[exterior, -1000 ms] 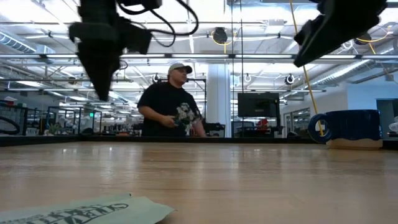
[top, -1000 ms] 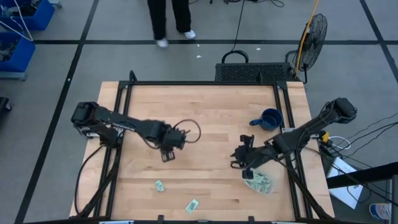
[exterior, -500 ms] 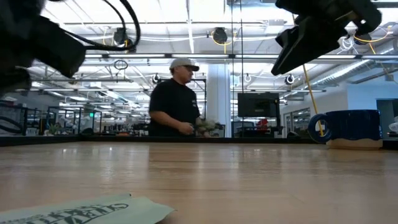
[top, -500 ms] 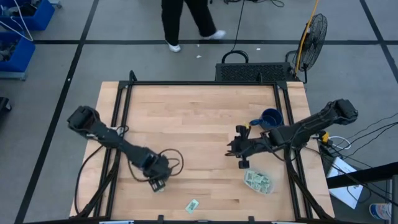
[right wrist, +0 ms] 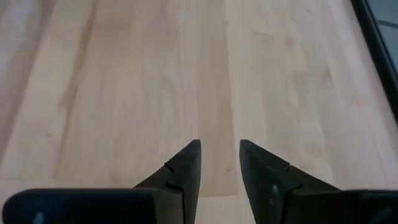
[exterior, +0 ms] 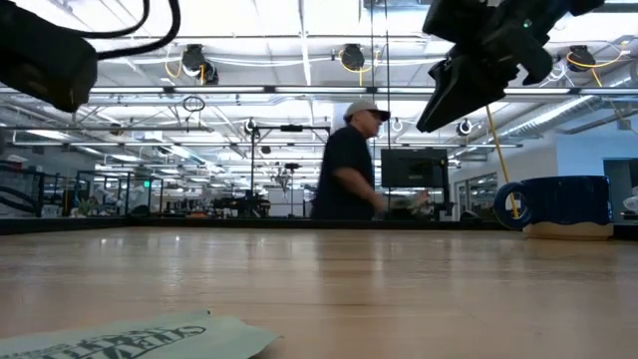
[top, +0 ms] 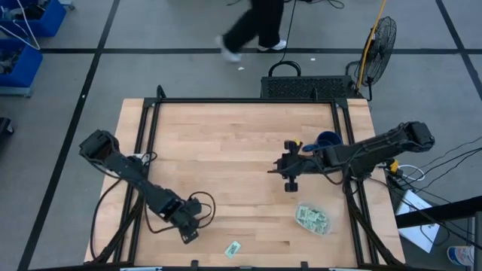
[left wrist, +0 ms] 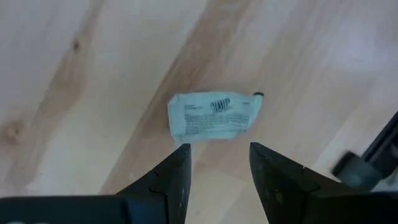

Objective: Pick and place Stevia / Truvia into bins
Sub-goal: Put the stevia packet into the transparent container

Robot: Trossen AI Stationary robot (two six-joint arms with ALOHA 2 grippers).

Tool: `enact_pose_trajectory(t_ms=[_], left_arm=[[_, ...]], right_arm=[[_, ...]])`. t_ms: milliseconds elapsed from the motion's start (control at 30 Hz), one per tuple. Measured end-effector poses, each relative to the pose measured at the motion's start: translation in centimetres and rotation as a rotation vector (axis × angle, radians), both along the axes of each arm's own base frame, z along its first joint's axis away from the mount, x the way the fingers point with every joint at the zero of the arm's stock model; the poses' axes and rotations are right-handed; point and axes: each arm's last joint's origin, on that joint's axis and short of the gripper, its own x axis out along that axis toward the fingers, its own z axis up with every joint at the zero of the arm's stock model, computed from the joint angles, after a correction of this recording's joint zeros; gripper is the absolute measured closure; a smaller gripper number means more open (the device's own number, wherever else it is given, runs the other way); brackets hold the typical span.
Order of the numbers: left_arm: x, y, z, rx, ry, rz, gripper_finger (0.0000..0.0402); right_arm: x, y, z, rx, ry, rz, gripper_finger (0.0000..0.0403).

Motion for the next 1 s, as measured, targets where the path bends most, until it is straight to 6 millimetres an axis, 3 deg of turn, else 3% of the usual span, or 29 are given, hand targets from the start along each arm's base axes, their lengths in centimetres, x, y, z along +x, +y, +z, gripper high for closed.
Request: enact_pose_trajectory(t_ms=[333,767,867,1000], left_arm=[[-0.2,-0.4,-0.4,0.130,-0.090,0.009,0.0234],[0.1,-0.9,-3.0,0.190,-0.019,-0.070,0.0235],[0.0,-0.9,-2.8,0.212,-0.046,-0.108,0.0255],[0.3,-0.3,-2.7,0.227,-0.049,-0.151,0.0311]], right_arm=[[0.9,-1.5,0.7,-0.010,-0.093,-0.037,0.0297],[1.2,-1.9,1.0,-0.004,-0.139,-0.051,0.0297],[1.2,-1.9,1.0,-0.004,-0.140,-0.051,0.0297],[1.2,-1.9,1.1,0.001,-0.145,-0.051,0.0297]])
